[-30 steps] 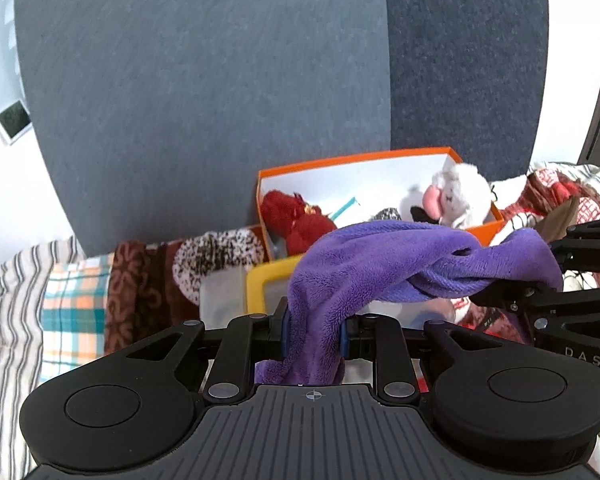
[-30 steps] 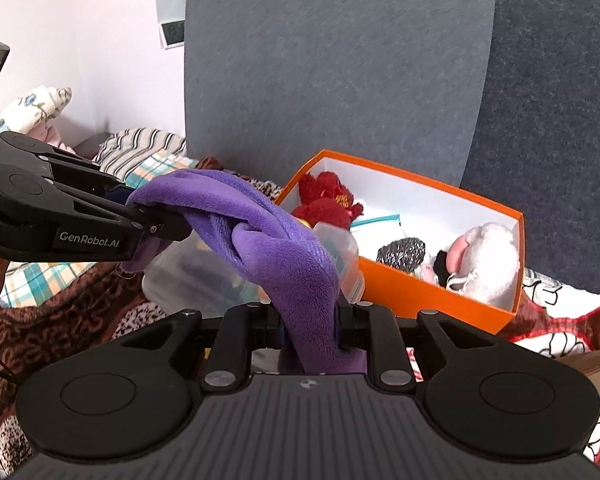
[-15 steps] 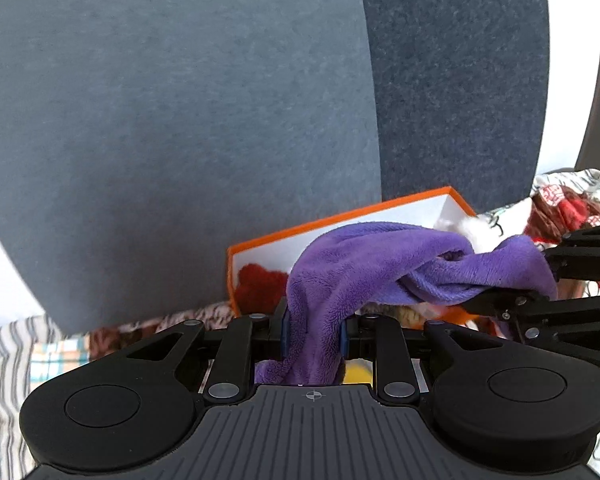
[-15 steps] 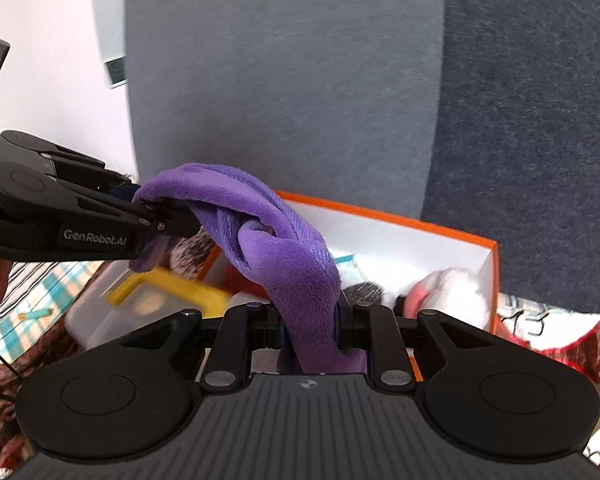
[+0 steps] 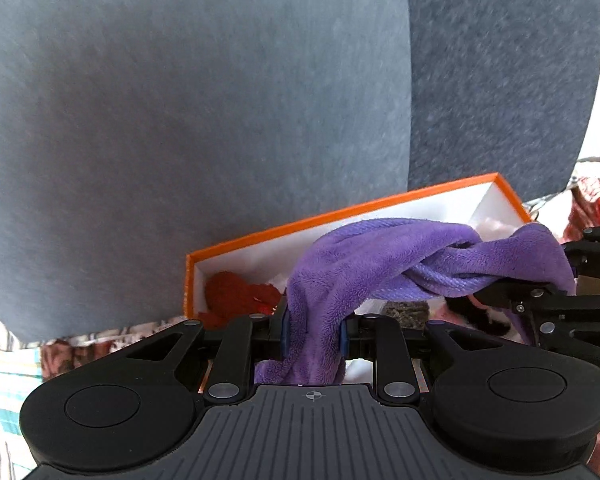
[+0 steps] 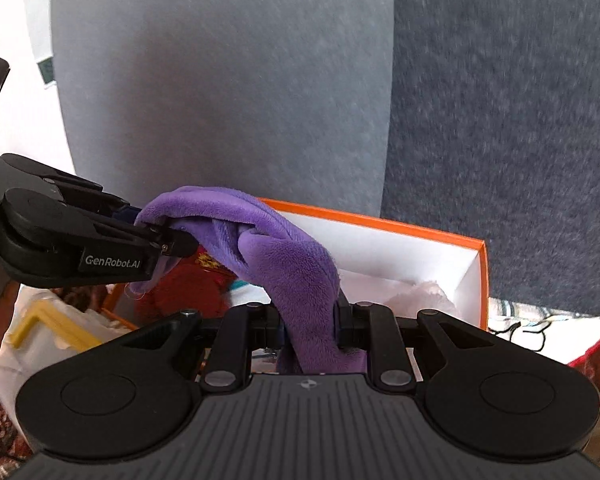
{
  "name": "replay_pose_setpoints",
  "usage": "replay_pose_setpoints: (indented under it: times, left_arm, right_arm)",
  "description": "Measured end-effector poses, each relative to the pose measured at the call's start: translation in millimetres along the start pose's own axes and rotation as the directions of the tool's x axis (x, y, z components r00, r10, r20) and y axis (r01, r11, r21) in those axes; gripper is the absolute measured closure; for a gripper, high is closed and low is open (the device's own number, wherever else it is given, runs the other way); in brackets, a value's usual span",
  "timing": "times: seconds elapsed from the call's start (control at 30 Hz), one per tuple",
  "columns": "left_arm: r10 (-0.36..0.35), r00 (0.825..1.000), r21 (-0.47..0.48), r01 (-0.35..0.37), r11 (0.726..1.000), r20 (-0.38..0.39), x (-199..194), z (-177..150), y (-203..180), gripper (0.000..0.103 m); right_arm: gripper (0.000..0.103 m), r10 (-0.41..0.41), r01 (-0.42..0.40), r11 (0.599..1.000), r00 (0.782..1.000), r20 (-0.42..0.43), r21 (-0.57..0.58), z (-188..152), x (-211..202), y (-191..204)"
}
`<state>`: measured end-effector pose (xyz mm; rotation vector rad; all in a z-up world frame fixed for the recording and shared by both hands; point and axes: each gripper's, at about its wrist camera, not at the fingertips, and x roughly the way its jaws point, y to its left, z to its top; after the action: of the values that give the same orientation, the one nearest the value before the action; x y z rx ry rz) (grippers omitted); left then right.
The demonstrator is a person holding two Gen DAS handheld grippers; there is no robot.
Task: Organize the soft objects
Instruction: 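Open both tools to drop the purple towel into the orange box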
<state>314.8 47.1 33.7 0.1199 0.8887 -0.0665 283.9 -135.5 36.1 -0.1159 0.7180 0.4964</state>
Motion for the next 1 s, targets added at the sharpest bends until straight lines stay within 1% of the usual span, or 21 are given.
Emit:
replay_pose_setpoints:
  times: [0.13, 0.17, 0.2, 0.3, 0.37, 0.4, 0.47, 0.5, 0.53, 0.57, 0.6, 0.67, 0.7, 0.77, 0.83, 0.93, 1.0]
  left_arm:
    - [-0.002, 0.999, -0.002, 0.002, 1.0, -0.036, 23, 3, 0, 0.016]
    - [-0.005, 0.999, -0.006, 0.005, 1.0, -0.043, 26, 3, 1, 0.015]
    - [-0.011, 0.999, -0.01, 0.01, 1.0, -0.053, 32, 5, 0, 0.007]
    - [-0.013, 0.997, -0.014, 0.012, 1.0, -0.073, 37, 5, 1, 0.0]
    - [-0.01, 0.997, -0.008, 0.009, 1.0, -0.079, 34, 4, 0, 0.0]
    - [-0.008, 0.997, -0.008, 0.008, 1.0, -0.074, 31, 4, 1, 0.0]
    - [-0.019, 0.999, -0.02, 0.018, 1.0, -0.044, 19, 3, 6, 0.0]
    - [-0.029, 0.999, -0.028, 0.028, 0.999, -0.031, 14, 2, 9, 0.0]
    - [-0.039, 0.999, -0.037, 0.038, 0.999, -0.018, 7, 2, 13, 0.0]
    - [-0.042, 0.999, -0.047, 0.042, 0.998, -0.007, 2, 2, 16, 0.0]
    - [-0.044, 0.999, -0.058, 0.045, 0.997, 0.005, -4, 2, 19, 0.0]
    - [-0.048, 0.999, -0.076, 0.05, 0.996, 0.026, -15, 1, 25, 0.0]
    - [-0.051, 0.998, -0.085, 0.055, 0.995, 0.039, -22, 0, 28, 0.0]
    - [-0.063, 0.996, -0.093, 0.068, 0.993, 0.056, -33, -1, 31, 0.0]
    - [-0.046, 0.996, -0.1, 0.054, 0.994, 0.075, -49, -6, 34, 0.0]
    - [-0.044, 0.993, -0.118, 0.056, 0.991, 0.107, -73, -20, 38, 0.0]
    - [-0.033, 0.992, -0.128, 0.048, 0.991, 0.119, -89, -35, 41, 0.0]
  right_arm:
    - [0.078, -0.007, 0.007, 1.0, 1.0, -0.026, 0.002, -3, 17, -4]
    - [0.078, -0.009, 0.009, 1.0, 0.999, -0.034, 0.003, -3, 21, -4]
    - [0.078, -0.012, 0.012, 1.0, 0.999, -0.042, 0.002, -4, 24, -4]
    - [0.074, -0.031, 0.031, 1.0, 0.996, -0.082, 0.001, -5, 36, -7]
    - [0.062, -0.041, 0.042, 0.999, 0.995, -0.091, 0.003, -5, 38, -10]
    - [0.059, -0.044, 0.044, 0.999, 0.995, -0.087, 0.0, -5, 36, -11]
    - [0.045, -0.047, 0.047, 0.999, 0.996, -0.079, -0.002, -4, 31, -13]
    - [0.04, -0.045, 0.046, 0.999, 0.996, -0.077, 0.003, -3, 27, -14]
    - [0.032, -0.045, 0.045, 0.999, 0.996, -0.072, 0.008, -2, 23, -15]
    - [0.029, -0.046, 0.047, 0.999, 0.997, -0.064, 0.011, -1, 19, -15]
    - [0.028, -0.049, 0.05, 0.999, 0.997, -0.06, 0.011, 0, 16, -15]
    - [0.018, -0.057, 0.058, 0.998, 0.997, -0.054, 0.012, 1, 8, -12]
    - [0.016, -0.062, 0.062, 0.998, 0.997, -0.049, 0.012, 2, 4, -10]
    - [0.015, -0.067, 0.067, 0.998, 0.997, -0.041, 0.006, 1, -4, -5]
    - [0.015, -0.068, 0.068, 0.998, 0.997, -0.031, 0.006, 0, -15, 2]
    - [0.015, -0.053, 0.053, 0.999, 0.999, -0.008, 0.007, -8, -35, 16]
    - [0.015, -0.044, 0.044, 0.999, 0.999, 0.007, -0.003, -18, -52, 23]
